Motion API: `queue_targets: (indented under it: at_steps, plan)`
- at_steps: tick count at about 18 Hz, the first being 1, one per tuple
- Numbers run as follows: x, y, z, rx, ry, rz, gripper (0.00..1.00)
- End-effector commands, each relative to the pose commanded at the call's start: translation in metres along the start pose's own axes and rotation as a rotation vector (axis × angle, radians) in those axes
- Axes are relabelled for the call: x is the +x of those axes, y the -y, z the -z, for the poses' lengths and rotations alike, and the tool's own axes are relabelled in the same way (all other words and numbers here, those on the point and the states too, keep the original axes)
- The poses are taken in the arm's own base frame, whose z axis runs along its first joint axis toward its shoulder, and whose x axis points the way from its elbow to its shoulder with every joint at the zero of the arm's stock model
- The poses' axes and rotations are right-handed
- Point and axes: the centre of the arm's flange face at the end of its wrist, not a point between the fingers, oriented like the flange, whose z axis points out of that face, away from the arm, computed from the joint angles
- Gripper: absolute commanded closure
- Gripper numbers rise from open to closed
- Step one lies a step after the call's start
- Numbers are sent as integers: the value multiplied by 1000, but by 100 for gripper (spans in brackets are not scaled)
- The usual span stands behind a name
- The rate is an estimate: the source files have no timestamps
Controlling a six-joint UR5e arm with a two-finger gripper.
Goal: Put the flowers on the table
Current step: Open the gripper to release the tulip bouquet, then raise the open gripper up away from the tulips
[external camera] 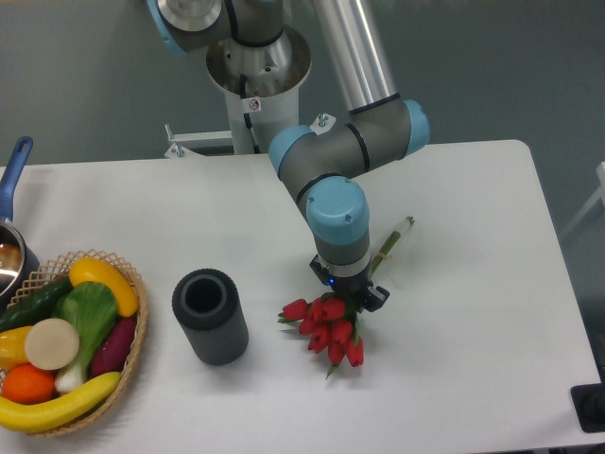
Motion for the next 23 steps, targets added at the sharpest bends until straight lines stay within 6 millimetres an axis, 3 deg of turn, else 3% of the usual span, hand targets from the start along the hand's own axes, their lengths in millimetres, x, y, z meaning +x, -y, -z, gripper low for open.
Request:
queue_targets:
  at_steps: [3, 8, 10, 14, 19, 23]
  plan:
    - [-4, 1, 4, 5, 11, 3, 1]
    - [-6, -1, 24, 25, 42, 1, 0]
    - [-18, 3, 45, 57, 100, 13, 0]
    - [-38, 5, 109, 105, 204, 24, 0]
    - [-50, -17, 149, 90, 183, 43, 0]
    - [-58, -38, 175, 48, 126, -60, 0]
